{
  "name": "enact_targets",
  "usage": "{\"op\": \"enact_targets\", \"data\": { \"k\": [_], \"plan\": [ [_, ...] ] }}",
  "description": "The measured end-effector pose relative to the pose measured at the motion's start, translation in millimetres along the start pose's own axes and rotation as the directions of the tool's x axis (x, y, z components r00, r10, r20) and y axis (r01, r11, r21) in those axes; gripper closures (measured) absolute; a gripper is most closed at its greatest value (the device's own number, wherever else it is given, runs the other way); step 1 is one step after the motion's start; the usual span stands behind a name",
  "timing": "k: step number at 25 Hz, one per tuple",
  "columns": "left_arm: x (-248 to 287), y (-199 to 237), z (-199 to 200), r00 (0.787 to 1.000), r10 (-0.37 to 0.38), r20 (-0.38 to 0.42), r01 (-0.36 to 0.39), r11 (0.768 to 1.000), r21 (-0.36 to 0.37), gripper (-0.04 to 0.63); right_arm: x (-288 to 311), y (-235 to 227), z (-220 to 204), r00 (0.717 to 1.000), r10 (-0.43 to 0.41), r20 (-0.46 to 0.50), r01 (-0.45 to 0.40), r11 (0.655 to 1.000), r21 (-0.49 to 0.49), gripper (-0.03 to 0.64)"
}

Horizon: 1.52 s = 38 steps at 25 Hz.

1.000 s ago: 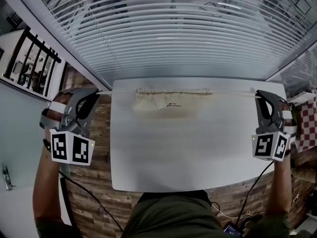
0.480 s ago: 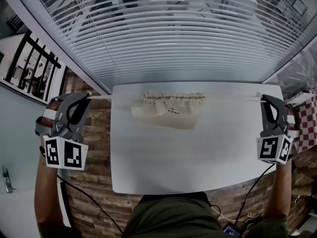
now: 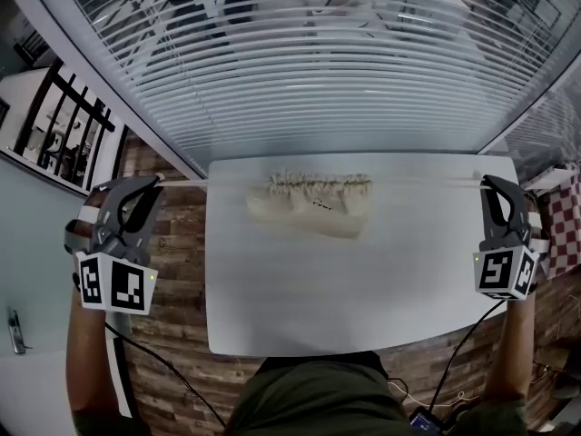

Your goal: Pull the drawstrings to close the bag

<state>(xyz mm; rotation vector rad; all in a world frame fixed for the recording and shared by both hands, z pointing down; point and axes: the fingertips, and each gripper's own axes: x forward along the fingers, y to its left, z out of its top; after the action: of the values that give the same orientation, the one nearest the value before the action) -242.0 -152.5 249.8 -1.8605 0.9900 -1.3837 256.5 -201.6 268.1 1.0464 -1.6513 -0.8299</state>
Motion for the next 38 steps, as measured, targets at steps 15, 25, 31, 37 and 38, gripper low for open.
{"op": "enact_targets", "data": {
  "k": [15,25,31,37,38],
  "plan": [
    [-19.7,8.5,7.3,0.995,0.096,-0.002,-0.096,0.995,-0.03,0.561,-14.4,-8.8,10.6,0.999,-0.052,0.007,0.052,0.996,0.067,0.607],
    [-22.4,8.9,59.7,0.968,0.208,0.138,-0.161,0.943,-0.291,0.56,-38.8,-22.1,72.6,0.972,-0.142,0.187,0.093,0.964,0.248,0.607],
    [-36.9,20.9,76.0,0.946,0.247,0.209,-0.166,0.925,-0.342,0.56,-60.3,-40.9,84.2,0.957,-0.178,0.228,0.1,0.943,0.317,0.607],
    [-41.4,25.5,86.6,0.937,0.262,0.233,-0.166,0.917,-0.362,0.56,-69.4,-45.2,103.7,0.948,-0.178,0.264,0.09,0.945,0.314,0.607],
    [-42.5,26.5,88.8,0.934,0.267,0.237,-0.169,0.916,-0.364,0.56,-71.2,-45.9,108.5,0.947,-0.178,0.269,0.09,0.947,0.309,0.607]
  ]
}}
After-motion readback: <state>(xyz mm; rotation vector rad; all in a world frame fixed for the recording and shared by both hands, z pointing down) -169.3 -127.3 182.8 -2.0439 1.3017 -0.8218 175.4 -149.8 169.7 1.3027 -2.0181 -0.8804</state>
